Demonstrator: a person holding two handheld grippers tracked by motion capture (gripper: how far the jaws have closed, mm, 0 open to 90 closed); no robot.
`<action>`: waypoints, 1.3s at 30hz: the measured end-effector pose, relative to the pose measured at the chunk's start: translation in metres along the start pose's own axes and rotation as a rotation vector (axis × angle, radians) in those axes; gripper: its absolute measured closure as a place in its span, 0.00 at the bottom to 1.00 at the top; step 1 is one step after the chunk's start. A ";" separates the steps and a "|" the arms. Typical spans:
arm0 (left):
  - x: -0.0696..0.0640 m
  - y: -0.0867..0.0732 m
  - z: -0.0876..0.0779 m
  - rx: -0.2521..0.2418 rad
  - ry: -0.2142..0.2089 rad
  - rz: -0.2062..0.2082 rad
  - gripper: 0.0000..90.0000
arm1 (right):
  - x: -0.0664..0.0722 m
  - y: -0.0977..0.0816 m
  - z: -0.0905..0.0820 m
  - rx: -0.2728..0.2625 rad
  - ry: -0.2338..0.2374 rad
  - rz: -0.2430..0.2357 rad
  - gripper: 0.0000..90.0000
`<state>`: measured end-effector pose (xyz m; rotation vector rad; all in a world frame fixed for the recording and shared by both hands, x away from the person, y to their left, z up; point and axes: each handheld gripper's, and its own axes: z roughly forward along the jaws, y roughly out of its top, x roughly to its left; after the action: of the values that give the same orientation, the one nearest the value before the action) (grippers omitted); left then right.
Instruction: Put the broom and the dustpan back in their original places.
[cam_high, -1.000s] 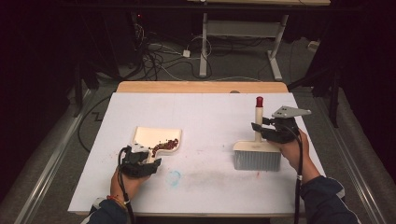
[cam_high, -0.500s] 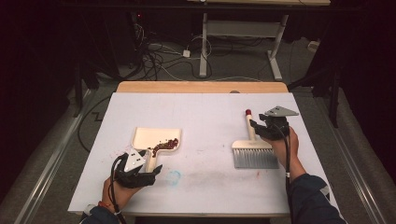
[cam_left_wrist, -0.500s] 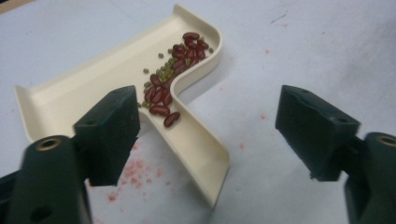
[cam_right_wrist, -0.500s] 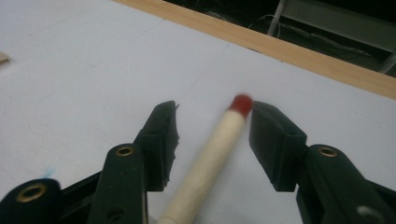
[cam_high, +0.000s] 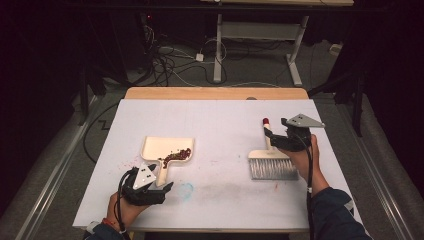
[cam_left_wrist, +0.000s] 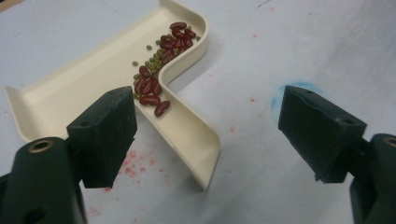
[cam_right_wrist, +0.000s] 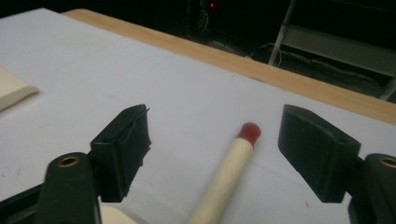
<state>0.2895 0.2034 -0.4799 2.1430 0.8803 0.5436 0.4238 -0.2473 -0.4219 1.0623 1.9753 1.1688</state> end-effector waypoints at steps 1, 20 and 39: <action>0.000 0.000 0.000 0.000 -0.004 -0.001 0.21 | 0.000 0.001 -0.001 -0.013 0.007 0.005 0.26; -0.004 0.002 0.001 0.003 -0.014 0.024 0.21 | 0.021 0.013 -0.032 -0.103 0.076 -0.043 0.24; -0.006 0.003 -0.001 -0.011 -0.017 0.032 0.21 | 0.042 0.011 -0.073 -0.180 0.096 -0.117 0.23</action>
<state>0.2866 0.1981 -0.4773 2.1524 0.8328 0.5447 0.3479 -0.2388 -0.3849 0.8027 1.9336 1.3269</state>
